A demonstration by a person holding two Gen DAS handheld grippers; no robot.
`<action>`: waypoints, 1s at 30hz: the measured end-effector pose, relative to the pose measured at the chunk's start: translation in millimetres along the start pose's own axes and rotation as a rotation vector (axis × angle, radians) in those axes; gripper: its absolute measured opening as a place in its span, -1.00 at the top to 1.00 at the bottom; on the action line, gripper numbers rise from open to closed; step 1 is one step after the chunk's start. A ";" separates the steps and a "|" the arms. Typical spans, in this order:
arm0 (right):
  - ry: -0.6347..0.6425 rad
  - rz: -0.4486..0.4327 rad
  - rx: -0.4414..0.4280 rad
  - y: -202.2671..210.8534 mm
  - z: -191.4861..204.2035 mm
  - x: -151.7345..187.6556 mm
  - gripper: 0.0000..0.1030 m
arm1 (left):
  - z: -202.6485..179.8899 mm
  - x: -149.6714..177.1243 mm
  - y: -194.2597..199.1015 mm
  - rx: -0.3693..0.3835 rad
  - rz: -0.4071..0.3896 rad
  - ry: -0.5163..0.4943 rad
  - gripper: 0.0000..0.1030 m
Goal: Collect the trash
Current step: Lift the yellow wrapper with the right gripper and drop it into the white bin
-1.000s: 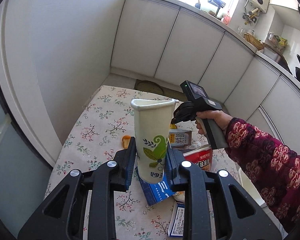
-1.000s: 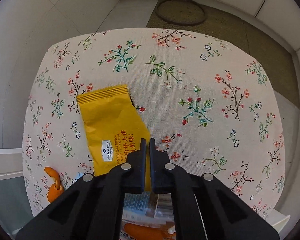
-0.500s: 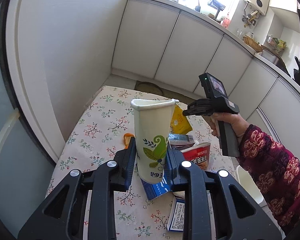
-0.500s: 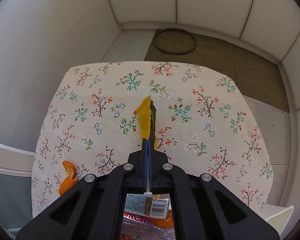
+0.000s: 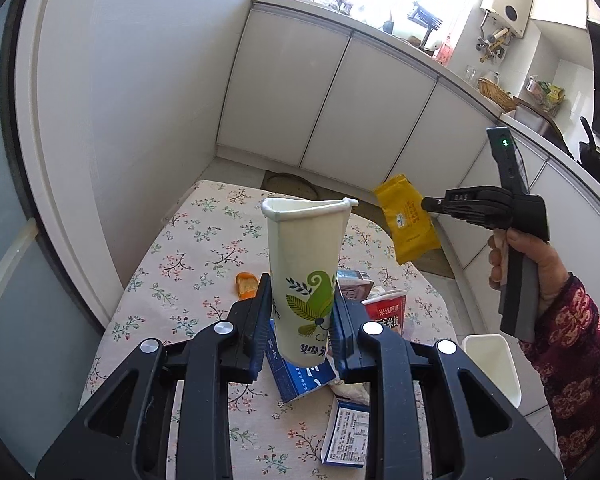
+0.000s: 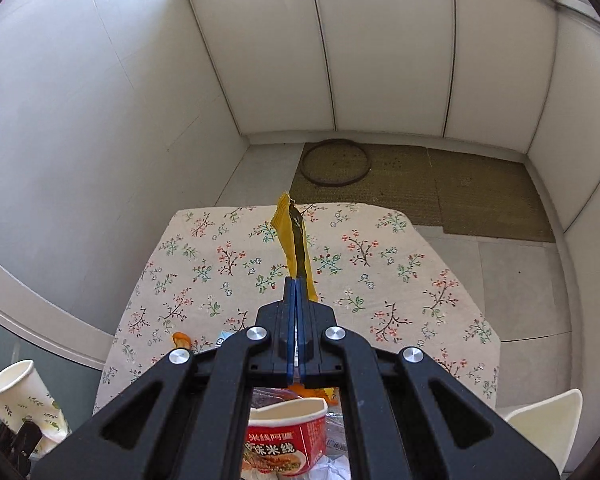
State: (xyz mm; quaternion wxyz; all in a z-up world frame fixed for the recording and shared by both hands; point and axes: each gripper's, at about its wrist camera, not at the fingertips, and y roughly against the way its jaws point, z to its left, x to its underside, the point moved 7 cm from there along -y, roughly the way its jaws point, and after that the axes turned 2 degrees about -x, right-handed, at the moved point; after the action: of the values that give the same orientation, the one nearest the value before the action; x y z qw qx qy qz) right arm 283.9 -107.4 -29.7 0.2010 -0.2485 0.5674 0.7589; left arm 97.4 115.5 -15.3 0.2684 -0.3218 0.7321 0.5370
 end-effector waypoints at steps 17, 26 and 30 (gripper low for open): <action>-0.336 -0.193 0.231 167.2 -183.7 107.7 0.99 | -68.9 15.6 -3.5 0.097 -0.014 -0.086 0.51; -0.656 -0.050 0.271 160.8 -274.9 232.5 0.86 | -124.8 42.8 -19.5 0.135 0.002 -0.193 0.51; -0.683 -0.106 0.273 181.8 -285.9 238.9 0.64 | -154.0 56.5 -29.2 0.166 0.022 -0.244 0.51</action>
State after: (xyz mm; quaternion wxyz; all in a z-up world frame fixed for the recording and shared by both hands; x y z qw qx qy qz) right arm 29.7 -426.7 -102.4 0.4491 0.0192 0.5501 0.7038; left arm 75.6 -48.9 -32.0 0.3752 -0.2229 0.7395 0.5125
